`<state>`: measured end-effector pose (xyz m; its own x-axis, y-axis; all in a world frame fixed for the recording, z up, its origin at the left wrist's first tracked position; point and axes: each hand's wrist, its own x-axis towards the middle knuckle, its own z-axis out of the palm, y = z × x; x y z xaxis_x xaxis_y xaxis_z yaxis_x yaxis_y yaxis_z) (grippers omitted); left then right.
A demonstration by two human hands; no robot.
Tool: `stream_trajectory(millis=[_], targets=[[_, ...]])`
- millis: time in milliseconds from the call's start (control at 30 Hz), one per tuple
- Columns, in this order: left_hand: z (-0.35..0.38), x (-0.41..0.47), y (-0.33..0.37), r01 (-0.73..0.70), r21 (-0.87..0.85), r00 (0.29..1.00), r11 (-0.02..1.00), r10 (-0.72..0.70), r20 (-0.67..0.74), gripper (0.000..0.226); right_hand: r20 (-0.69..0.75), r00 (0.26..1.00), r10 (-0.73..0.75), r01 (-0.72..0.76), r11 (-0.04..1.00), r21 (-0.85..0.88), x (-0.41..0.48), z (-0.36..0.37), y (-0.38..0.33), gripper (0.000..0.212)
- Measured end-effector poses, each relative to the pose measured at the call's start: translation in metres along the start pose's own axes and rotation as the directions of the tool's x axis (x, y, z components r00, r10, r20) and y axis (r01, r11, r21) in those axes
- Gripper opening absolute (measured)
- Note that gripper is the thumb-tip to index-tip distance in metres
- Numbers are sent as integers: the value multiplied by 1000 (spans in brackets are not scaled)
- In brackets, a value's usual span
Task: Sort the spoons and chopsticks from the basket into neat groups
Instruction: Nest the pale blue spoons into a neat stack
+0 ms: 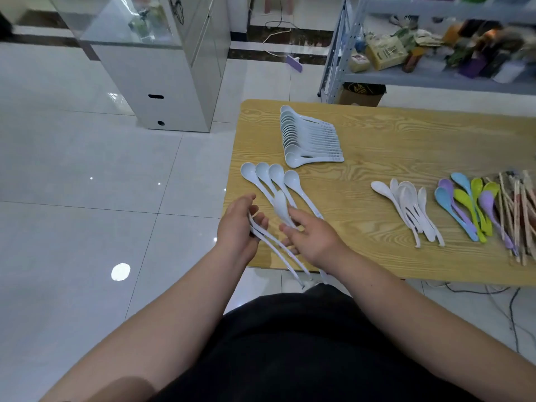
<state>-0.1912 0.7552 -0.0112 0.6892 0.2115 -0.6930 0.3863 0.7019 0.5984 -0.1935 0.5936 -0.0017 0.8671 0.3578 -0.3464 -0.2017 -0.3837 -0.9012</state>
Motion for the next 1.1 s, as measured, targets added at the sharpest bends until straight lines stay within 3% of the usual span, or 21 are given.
stream_trajectory(millis=[100,167,300,400,467,533,633,733,833,967,1100], targets=[[0,-7,3,1,30,994,1000,-4,109,21,6,996,-93,93,995,-37,1,5,-15,44],[2,-11,4,-9,45,985,999,1,175,25,54,991,-123,130,980,-149,0,12,-20,32],[1,-14,6,-32,53,974,998,19,226,27,96,995,-18,30,991,-132,-1,23,-16,29],[0,-13,7,-78,88,966,993,53,254,19,99,995,14,-17,1000,24,-4,26,-14,29],[0,-11,9,-76,37,973,996,66,221,17,115,988,105,-130,963,237,-4,20,-13,45],[1,-7,12,-66,-29,982,997,70,177,18,223,952,208,-277,896,346,-6,9,-8,58],[6,1,12,-40,-105,991,994,53,127,19,471,852,230,-399,866,299,-13,-5,5,45],[13,9,8,4,-103,993,995,8,115,23,585,779,225,-489,802,342,-13,-15,17,33],[18,19,8,85,-17,986,996,-82,148,17,560,780,279,-508,805,307,-1,-31,22,36],[24,36,17,137,249,957,959,-193,215,20,340,857,387,-429,902,56,23,-52,29,63],[34,59,23,107,497,962,861,-216,168,17,207,936,285,-229,939,-258,51,-77,39,49]])
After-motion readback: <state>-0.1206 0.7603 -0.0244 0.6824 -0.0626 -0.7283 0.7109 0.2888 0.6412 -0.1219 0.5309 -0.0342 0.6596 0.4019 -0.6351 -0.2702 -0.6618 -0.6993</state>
